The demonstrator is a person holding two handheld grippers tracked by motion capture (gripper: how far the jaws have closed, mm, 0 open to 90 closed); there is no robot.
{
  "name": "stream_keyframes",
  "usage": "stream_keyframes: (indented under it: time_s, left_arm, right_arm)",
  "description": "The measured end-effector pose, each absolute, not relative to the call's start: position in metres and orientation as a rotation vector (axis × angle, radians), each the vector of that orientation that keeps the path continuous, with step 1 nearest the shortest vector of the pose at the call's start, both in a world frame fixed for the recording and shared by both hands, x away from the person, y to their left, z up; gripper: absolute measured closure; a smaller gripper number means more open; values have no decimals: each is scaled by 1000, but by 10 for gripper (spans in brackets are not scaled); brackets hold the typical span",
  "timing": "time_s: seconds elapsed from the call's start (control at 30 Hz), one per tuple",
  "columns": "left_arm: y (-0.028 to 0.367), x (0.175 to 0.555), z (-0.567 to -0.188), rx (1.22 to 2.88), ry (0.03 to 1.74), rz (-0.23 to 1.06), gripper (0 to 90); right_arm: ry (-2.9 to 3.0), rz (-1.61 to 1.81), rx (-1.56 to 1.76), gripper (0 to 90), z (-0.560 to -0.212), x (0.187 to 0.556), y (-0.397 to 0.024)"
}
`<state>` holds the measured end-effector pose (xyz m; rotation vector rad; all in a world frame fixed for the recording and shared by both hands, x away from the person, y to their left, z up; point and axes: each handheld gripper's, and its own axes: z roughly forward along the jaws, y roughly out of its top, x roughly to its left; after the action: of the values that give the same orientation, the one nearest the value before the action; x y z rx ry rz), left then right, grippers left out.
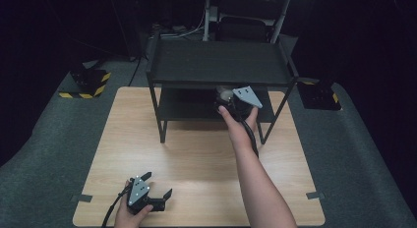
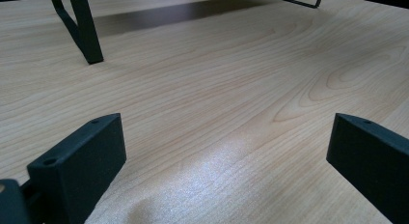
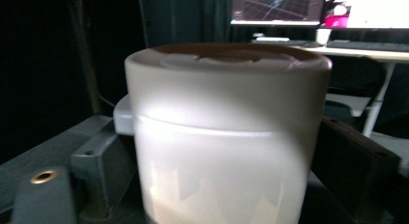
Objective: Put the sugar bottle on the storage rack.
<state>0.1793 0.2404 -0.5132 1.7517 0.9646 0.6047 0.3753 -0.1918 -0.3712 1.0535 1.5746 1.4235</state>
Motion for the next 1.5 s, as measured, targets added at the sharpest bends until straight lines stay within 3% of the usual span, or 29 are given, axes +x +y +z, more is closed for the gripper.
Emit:
stream_keyframes:
  time_s: [0.17, 0.63, 1.5]
  left_arm:
    - [240, 179, -513, 1748, 968, 602, 5]
    - [240, 179, -513, 1753, 964, 607, 5]
    - [239, 179, -513, 1753, 963, 613, 5]
  right_arm:
    - [1601, 1429, 1005, 0, -370, 373, -196]
    - [1599, 1446, 976, 0, -372, 359, -205]
    - [1605, 1516, 895, 0, -415, 285, -265]
